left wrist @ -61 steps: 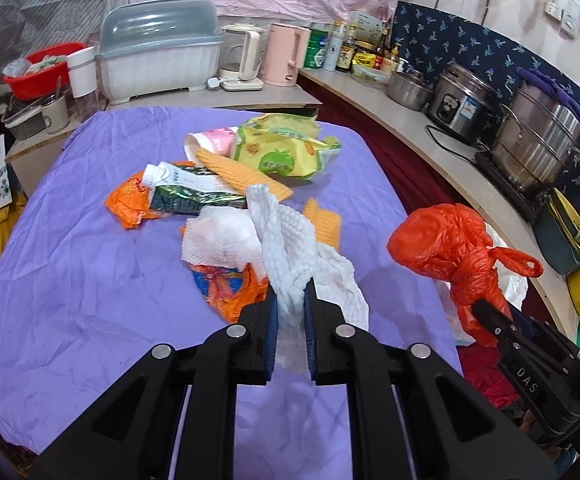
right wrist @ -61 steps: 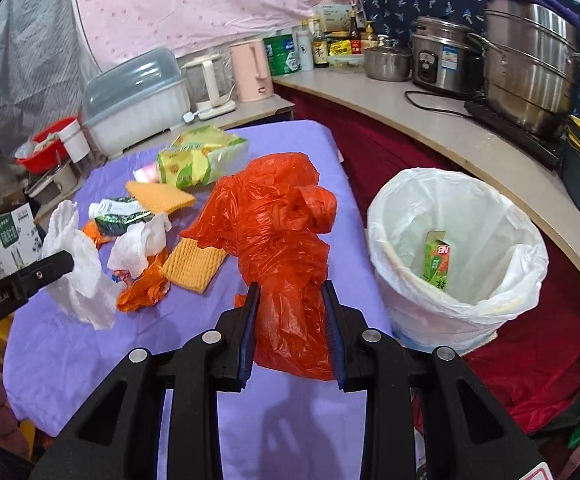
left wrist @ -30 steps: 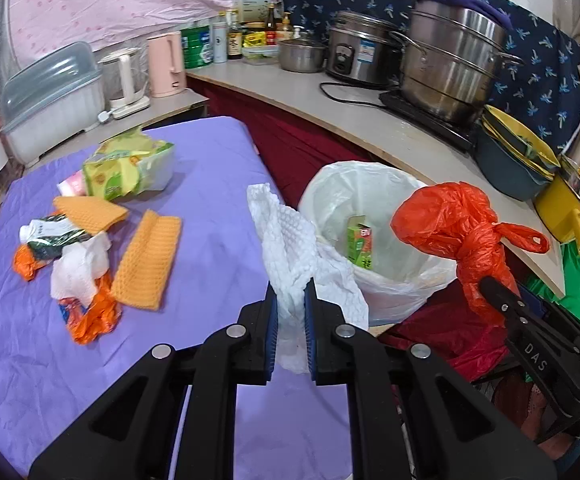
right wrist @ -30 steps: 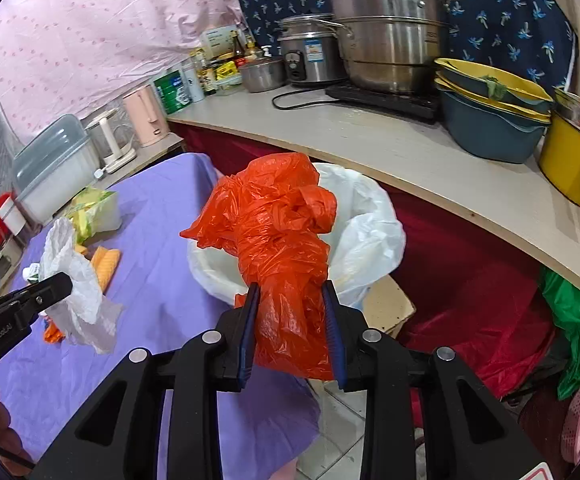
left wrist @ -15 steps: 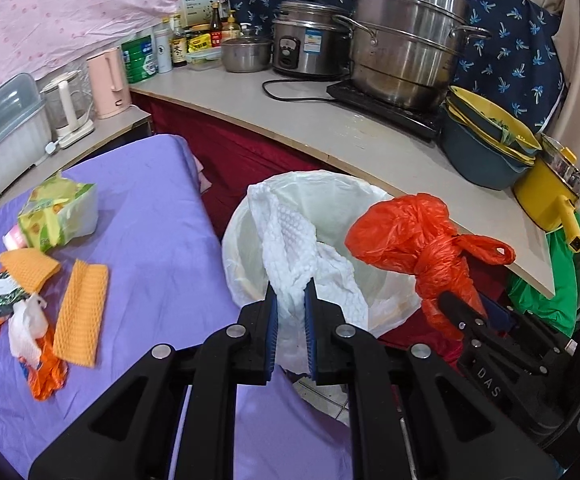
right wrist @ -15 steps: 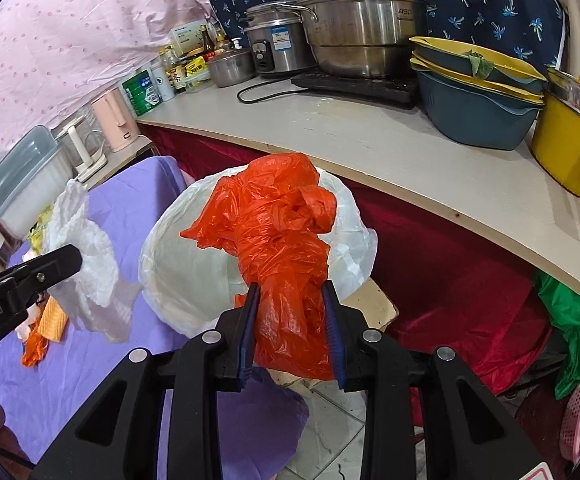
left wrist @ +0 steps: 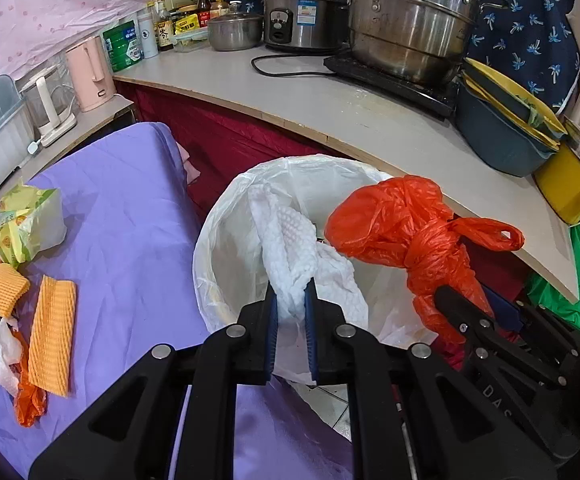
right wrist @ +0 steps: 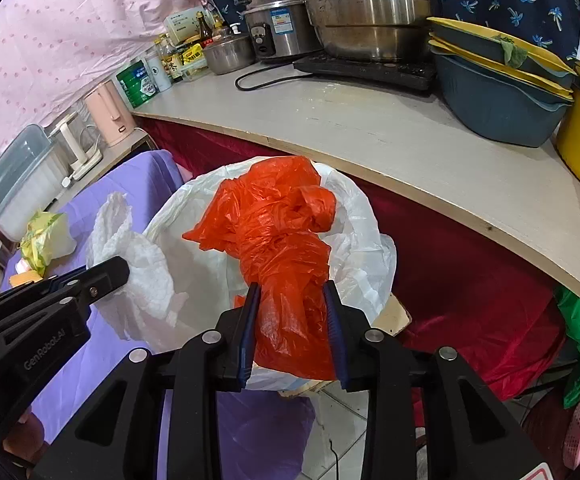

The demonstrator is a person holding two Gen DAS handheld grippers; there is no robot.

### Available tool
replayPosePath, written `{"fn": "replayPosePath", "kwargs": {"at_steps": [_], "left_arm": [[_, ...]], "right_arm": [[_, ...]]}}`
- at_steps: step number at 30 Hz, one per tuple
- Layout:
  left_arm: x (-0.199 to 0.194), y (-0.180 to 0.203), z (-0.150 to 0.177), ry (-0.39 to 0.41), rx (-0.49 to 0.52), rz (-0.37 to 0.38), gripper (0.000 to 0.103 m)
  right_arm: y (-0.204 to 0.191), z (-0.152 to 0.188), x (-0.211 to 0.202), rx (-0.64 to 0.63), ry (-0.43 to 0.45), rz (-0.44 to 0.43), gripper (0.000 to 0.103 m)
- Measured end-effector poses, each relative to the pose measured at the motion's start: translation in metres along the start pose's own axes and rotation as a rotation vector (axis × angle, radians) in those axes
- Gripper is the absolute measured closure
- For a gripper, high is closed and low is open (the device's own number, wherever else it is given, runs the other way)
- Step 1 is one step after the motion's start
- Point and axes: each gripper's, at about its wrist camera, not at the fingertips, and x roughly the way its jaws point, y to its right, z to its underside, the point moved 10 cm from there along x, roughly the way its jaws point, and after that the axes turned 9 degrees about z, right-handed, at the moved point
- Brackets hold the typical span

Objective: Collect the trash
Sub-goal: 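Carry the wipe and orange bag over the bin and open both tools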

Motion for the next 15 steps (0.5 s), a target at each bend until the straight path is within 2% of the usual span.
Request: {"fn": "replayPosePath", "kwargs": {"at_steps": [7, 9, 11, 12, 13, 15], "left_arm": [[0.013, -0.005, -0.001, -0.016, -0.005, -0.005, 0.088], [0.013, -0.007, -0.002, -0.010, -0.006, -0.012, 0.084], [0.012, -0.008, -0.003, -0.002, -0.009, -0.012, 0.068], [0.011, -0.009, -0.004, 0.004, -0.009, -0.013, 0.064], [0.010, -0.009, -0.005, 0.011, -0.010, -0.016, 0.056], [0.006, -0.010, -0.007, 0.021, -0.011, -0.014, 0.053]], "right_arm": [[-0.004, -0.003, 0.007, -0.003, 0.001, 0.006, 0.071], [-0.005, -0.005, 0.005, 0.005, 0.008, 0.002, 0.063], [-0.005, -0.008, 0.002, 0.012, 0.024, 0.006, 0.056], [-0.005, -0.009, 0.001, 0.013, 0.029, 0.005, 0.054], [-0.005, -0.011, -0.001, 0.015, 0.035, 0.007, 0.053], [-0.004, -0.013, -0.005, 0.021, 0.045, 0.009, 0.051]]}}
